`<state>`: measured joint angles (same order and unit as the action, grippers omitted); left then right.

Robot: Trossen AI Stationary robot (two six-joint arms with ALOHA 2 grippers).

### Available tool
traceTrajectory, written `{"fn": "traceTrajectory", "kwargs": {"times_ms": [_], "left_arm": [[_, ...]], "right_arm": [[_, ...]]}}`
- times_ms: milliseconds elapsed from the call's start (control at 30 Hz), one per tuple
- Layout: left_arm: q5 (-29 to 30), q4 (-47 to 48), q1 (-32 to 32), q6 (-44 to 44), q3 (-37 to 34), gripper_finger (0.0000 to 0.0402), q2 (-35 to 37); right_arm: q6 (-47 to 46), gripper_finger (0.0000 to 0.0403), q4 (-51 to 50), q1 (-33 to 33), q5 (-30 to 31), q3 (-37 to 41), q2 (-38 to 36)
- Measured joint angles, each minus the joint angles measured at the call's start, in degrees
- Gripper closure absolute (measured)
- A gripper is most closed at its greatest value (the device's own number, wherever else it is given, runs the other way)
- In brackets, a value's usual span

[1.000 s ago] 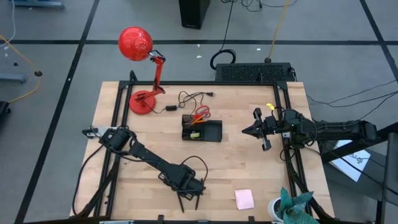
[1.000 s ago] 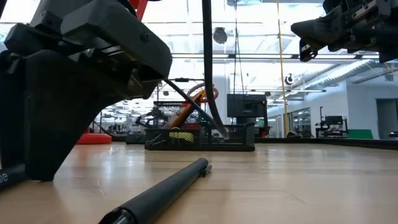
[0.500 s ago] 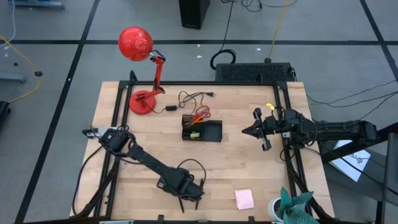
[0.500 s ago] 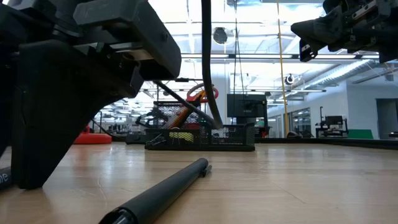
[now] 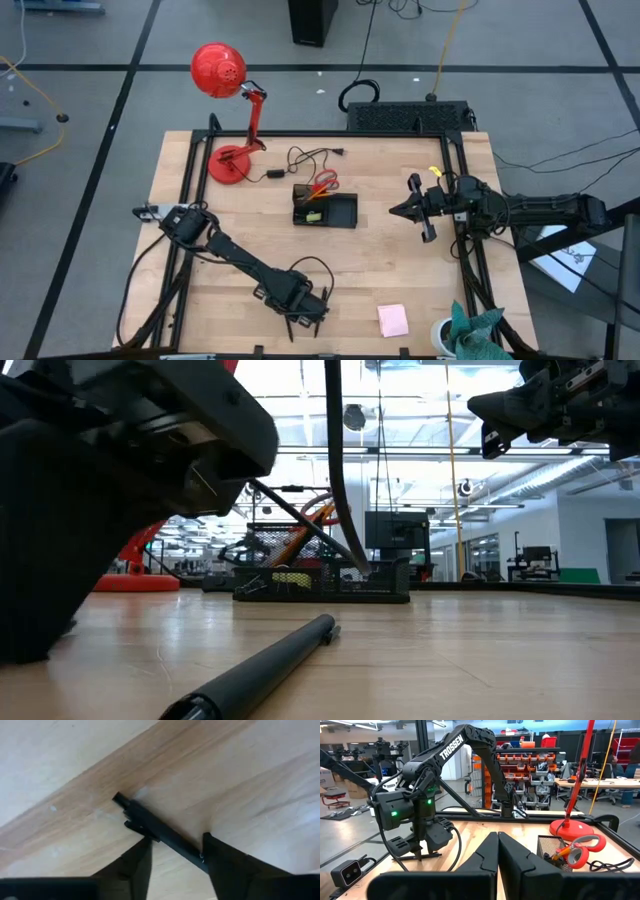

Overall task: Pick and place office supplies into organizer
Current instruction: Put the black ballpen into the black desk organizer

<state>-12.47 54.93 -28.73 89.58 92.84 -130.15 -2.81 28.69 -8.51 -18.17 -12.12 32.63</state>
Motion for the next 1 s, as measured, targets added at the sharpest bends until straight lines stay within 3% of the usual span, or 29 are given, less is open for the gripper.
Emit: {"fn": "traceTrajectory", "kwargs": {"times_ms": [400,667,867,1000], "left_arm": [[-0.09,2.45,0.11,-14.22,0.13,0.0327,-0.13],[5.42,2.37,-1.12,-22.18,0.22,0.0392,0.27],[16.75,0.20,-2.27,-27.42,-0.57,0.0366,3.02],[34.21,-4.81,-2.34,-34.67,-0.86,0.0374,5.06]], "right_arm": [[0.20,0.0403,0.02,0.00,0.02,0.00,0.02],[0.07,0.0403,-0.24,0.00,0.00,0.00,0.00],[0.04,0.0403,-0.24,-0.02,0.02,0.00,0.00],[-0.18,0.0403,-0.24,-0.01,0.02,0.00,0.00]]}}
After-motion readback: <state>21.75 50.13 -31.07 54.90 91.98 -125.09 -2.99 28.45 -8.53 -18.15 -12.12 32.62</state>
